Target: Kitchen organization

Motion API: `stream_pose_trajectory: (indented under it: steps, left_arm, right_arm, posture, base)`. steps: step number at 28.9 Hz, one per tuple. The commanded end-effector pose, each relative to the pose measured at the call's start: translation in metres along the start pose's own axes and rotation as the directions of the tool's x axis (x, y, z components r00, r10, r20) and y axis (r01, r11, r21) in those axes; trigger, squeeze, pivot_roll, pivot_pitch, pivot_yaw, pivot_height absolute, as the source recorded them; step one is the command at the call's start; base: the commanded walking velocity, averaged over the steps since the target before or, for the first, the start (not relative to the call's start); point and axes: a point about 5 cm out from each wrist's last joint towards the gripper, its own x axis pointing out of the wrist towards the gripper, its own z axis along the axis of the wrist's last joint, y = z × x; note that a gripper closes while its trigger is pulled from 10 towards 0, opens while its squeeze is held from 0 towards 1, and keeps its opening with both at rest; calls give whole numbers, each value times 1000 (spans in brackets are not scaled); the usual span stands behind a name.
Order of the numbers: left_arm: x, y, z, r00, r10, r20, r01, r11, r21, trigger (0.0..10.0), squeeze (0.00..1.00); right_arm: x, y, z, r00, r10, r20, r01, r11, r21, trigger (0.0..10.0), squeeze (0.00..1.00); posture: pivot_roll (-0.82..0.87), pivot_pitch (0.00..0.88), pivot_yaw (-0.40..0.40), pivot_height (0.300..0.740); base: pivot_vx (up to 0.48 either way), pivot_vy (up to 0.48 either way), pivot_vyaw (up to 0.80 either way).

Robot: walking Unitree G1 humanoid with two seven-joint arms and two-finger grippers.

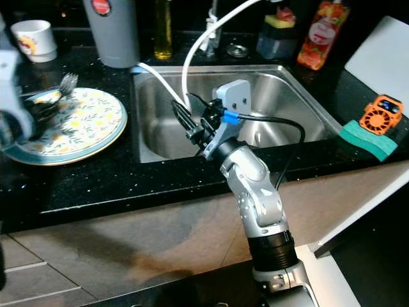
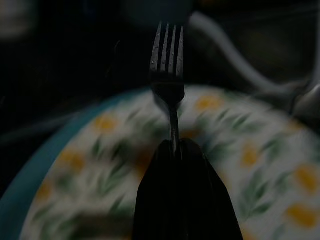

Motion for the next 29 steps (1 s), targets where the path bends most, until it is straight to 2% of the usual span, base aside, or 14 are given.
stream_pose_trajectory:
  steps: [1,3,5,7,9,11,13,16,17,19,20,23,24,29]
  left_arm:
    - [1,-24,39,980,-98,174,90,995,50,10000,0]
    - [3,-33,50,967,-125,222,116,992,49,10000,0]
    - [16,-68,74,926,-232,299,233,972,32,10000,0]
    - [19,-79,80,912,-266,313,271,962,30,10000,0]
    - [40,-109,76,907,-314,281,324,946,10,10000,0]
    - [40,-109,76,907,-314,281,324,946,10,10000,0]
    - [64,-153,67,903,-360,236,359,932,47,10000,0]
    - [73,-174,60,895,-392,214,389,920,57,10000,0]
    - [80,-191,53,894,-408,186,404,913,60,10000,349]
    - [80,-191,53,894,-408,186,404,913,60,10000,349]
    - [84,-202,47,895,-414,165,410,910,60,10000,1000]
    - [76,-203,66,831,-467,302,473,879,58,10000,1000]
    - [69,-183,81,829,-398,394,399,913,83,10000,0]
    - [60,-150,86,858,-300,416,258,953,157,10000,0]
  right_arm:
    - [0,-1,0,1000,-3,-4,3,1000,2,10000,0]
    - [0,-1,0,1000,-3,-4,3,1000,1,10000,0]
    - [1,-3,0,1000,-7,-1,7,1000,-3,10000,0]
    - [0,-3,1,1000,-8,0,8,1000,-4,10000,0]
    - [1,-4,1,1000,-12,0,12,1000,-8,10000,0]
    - [1,-4,1,1000,-12,0,12,1000,-8,10000,0]
    - [1,-4,1,1000,-16,3,16,1000,-16,10000,0]
    - [1,-6,3,1000,-25,10,25,999,-23,10000,0]
    - [1,-8,6,999,-42,23,43,999,-32,10000,0]
    - [1,-8,6,999,-42,23,43,999,-32,10000,0]
    - [0,-20,12,989,-140,54,142,989,-51,10000,0]
    - [-10,-48,30,926,-348,146,362,928,-82,10000,0]
    - [-14,-52,35,911,-376,168,393,915,-85,10000,0]
    - [-17,-53,36,901,-394,182,416,904,-103,10000,0]
  posture:
    - [137,91,-86,740]
    - [130,83,-83,740]
    - [126,78,-79,740]
    - [126,78,-79,740]
    - [113,62,-69,740]
    - [113,62,-69,740]
    - [102,49,-59,740]
    - [88,41,-50,740]
    - [82,37,-44,740]
    - [82,37,-44,740]
    - [62,30,-28,740]
    - [51,27,-18,740]
    - [58,28,-18,740]
    - [82,32,-26,740]
  base:
    - [0,0,0]
    - [0,0,0]
    - [0,0,0]
    - [0,0,0]
    - [0,0,0]
    - [0,0,0]
    - [0,0,0]
    - [0,0,0]
    - [0,0,0]
    - [0,0,0]
    - [0,0,0]
    - [0,0,0]
    - [0,0,0]
    - [0,0,0]
